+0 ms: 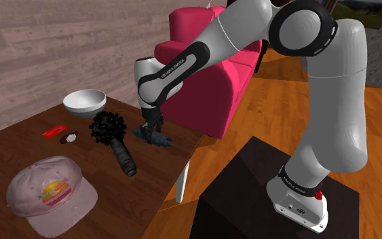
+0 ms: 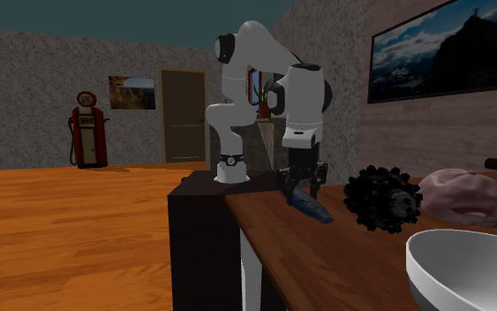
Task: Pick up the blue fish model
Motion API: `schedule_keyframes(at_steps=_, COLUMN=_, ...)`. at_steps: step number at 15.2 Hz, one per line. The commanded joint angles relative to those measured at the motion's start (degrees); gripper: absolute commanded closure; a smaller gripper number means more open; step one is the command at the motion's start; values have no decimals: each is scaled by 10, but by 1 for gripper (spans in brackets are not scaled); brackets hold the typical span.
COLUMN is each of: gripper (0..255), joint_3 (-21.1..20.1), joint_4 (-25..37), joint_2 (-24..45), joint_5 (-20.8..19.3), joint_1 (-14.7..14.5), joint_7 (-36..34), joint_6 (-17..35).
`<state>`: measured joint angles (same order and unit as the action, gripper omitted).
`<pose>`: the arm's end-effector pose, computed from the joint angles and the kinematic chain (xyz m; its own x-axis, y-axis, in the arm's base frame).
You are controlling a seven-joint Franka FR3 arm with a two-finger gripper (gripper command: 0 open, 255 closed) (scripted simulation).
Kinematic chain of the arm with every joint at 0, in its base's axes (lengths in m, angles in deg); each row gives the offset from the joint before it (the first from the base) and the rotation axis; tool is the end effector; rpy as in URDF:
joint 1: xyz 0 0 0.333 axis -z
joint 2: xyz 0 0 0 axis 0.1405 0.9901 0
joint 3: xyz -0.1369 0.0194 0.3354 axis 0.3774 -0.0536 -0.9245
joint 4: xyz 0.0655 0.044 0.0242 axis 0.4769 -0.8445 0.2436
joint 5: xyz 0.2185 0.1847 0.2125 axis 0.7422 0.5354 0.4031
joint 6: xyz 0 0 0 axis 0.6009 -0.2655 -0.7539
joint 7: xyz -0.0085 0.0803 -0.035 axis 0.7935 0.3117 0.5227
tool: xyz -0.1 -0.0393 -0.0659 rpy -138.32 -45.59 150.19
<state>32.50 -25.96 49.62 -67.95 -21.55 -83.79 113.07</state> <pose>0.5699 0.2116 0.2895 0.9332 0.3306 -0.1412 0.3195 -0.9428 -0.0955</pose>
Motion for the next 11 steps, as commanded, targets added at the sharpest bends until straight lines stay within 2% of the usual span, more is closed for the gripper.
schedule_keyframes(at_steps=1, gripper=255, joint_3=0, joint_4=-1, joint_2=0, joint_5=0, joint_1=0, joint_7=-1, joint_6=1)
schedule_keyframes(at_steps=11, gripper=255, joint_3=-2, joint_4=12, joint_2=-48, joint_5=4, joint_1=2, joint_7=-3, joint_6=-59)
